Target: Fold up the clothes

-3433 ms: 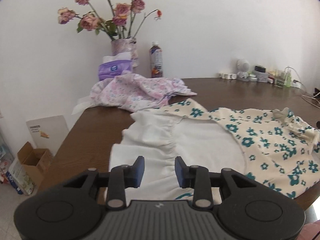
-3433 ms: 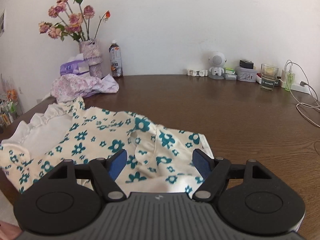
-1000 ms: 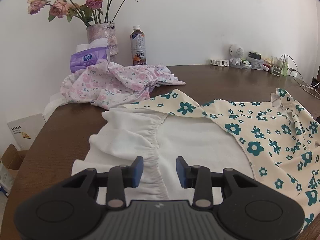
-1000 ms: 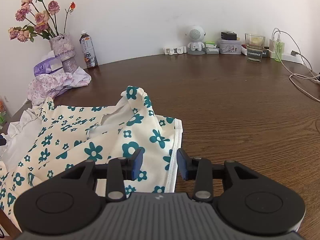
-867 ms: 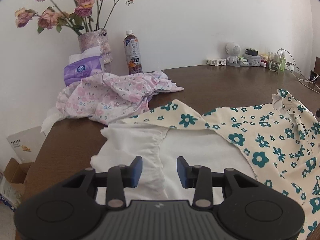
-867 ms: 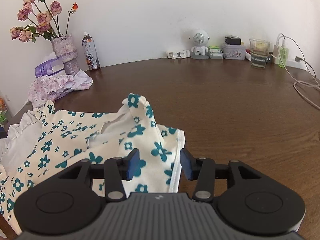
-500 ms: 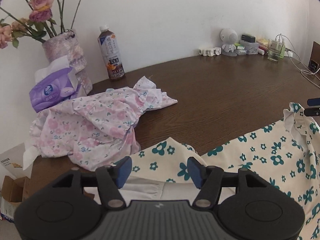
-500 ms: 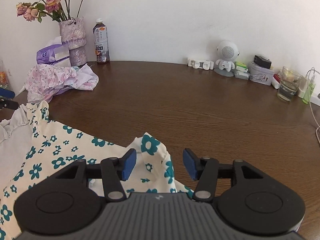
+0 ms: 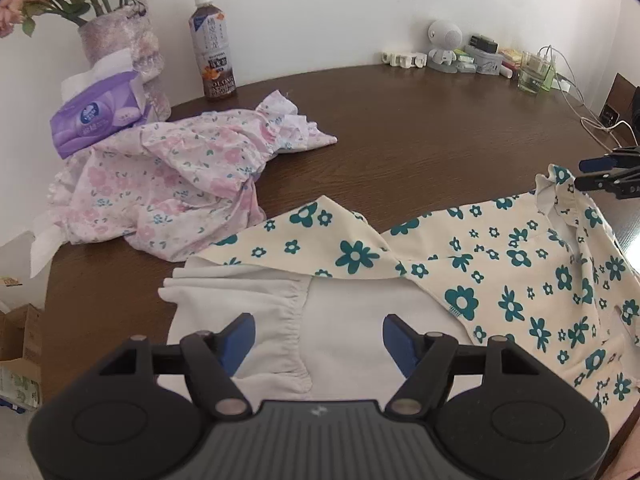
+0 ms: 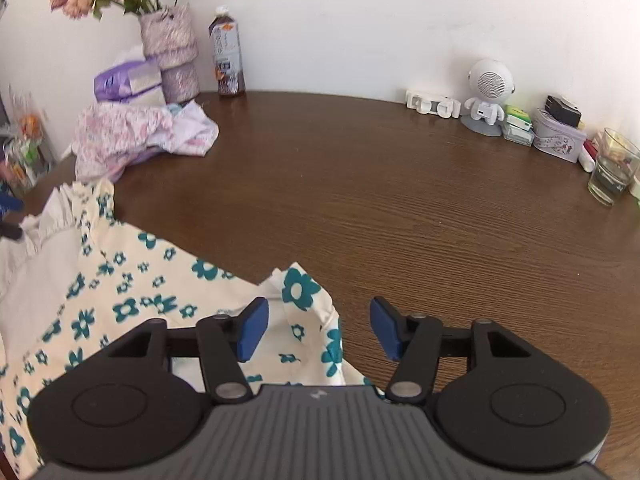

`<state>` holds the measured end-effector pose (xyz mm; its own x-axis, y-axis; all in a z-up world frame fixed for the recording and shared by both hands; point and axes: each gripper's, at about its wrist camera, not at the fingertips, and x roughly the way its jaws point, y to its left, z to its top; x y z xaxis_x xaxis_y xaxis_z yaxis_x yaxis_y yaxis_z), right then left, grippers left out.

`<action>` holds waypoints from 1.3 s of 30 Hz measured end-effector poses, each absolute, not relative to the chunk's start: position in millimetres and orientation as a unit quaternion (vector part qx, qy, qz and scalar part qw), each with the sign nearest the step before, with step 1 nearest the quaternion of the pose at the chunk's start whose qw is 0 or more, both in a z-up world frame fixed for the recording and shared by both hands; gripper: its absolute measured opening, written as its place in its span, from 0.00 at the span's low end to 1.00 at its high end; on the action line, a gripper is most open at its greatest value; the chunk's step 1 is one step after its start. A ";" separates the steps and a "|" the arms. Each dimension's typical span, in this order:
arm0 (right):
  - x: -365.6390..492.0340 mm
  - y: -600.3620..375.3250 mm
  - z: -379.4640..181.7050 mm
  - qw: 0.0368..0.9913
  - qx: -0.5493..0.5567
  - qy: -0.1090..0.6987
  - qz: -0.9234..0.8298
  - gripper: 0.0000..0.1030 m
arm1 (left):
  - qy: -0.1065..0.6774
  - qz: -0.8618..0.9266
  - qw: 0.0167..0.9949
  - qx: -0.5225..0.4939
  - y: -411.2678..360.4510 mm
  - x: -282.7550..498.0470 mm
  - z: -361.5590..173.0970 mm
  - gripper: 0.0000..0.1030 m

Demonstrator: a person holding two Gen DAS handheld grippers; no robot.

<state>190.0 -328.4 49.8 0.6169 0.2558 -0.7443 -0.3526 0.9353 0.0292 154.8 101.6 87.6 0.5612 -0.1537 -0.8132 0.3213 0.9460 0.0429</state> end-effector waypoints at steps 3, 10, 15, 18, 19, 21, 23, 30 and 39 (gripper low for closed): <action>198.9 -320.7 42.9 0.889 -0.069 0.418 0.173 0.57 | 0.410 -0.138 0.897 0.095 97.9 157.8 120.8 0.70; 213.9 -299.9 36.4 0.881 -0.088 0.433 0.170 0.57 | 0.432 -0.138 0.880 0.144 54.9 234.2 104.0 0.72; 221.6 -297.4 27.3 0.869 -0.097 0.457 0.161 0.57 | 0.472 -0.137 0.863 0.119 46.9 270.6 60.9 0.70; 223.8 -293.9 22.0 0.870 -0.112 0.455 0.155 0.57 | 0.479 -0.135 0.859 0.121 45.9 279.3 48.7 0.67; 224.4 -292.4 20.9 0.870 -0.118 0.454 0.154 0.57 | 0.477 -0.135 0.859 0.132 44.6 281.1 46.0 0.64; 226.6 -290.4 19.6 0.870 -0.118 0.454 0.154 0.57 | 0.477 -0.136 0.856 0.144 43.7 284.1 41.7 0.63; 229.3 -289.4 18.5 0.869 -0.115 0.455 0.156 0.57 | 0.480 -0.141 0.853 0.147 44.0 287.5 37.5 0.62; 233.6 -287.0 13.8 0.870 -0.124 0.453 0.150 0.55 | 0.487 -0.156 0.848 0.140 48.6 288.7 21.9 0.57; 233.4 -286.1 12.2 0.868 -0.112 0.456 0.159 0.30 | 0.477 -0.178 0.855 0.101 57.6 279.0 20.2 0.28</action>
